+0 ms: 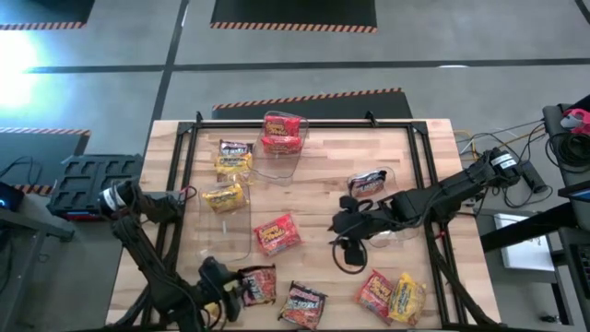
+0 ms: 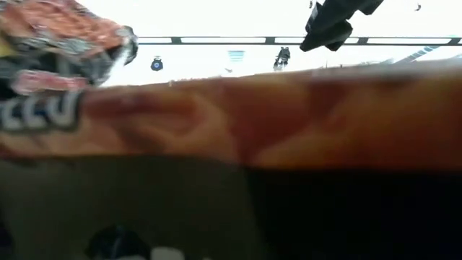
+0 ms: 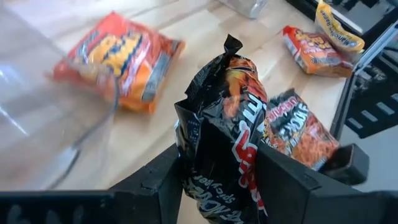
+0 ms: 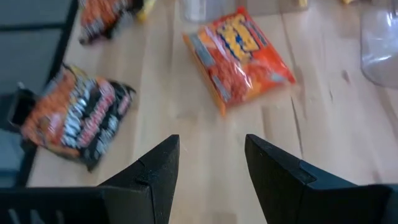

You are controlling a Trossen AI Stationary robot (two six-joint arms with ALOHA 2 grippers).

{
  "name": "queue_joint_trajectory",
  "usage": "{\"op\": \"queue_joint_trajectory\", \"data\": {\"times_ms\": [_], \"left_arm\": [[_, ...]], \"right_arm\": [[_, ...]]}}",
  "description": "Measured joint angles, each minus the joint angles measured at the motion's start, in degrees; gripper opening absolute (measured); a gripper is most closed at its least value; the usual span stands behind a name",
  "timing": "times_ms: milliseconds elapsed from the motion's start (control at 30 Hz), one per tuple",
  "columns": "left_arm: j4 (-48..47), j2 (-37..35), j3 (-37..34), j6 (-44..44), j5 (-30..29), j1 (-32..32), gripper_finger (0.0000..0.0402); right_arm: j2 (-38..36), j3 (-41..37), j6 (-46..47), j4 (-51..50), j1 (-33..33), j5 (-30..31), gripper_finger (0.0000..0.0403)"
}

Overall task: Sort Maruchan noodles
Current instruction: Put the bottom left black pack noodle into the bottom right transparent bin

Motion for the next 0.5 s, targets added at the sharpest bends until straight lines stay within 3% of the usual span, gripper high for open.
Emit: {"op": "queue_joint_trajectory", "data": {"times_ms": [500], "left_arm": [[0.6,0.0,6.5,23.8,-2.9,8.3,0.0159]], "right_arm": [[0.0,0.0,1.7,10.0,0.0,-0.1,0.0173]]}}
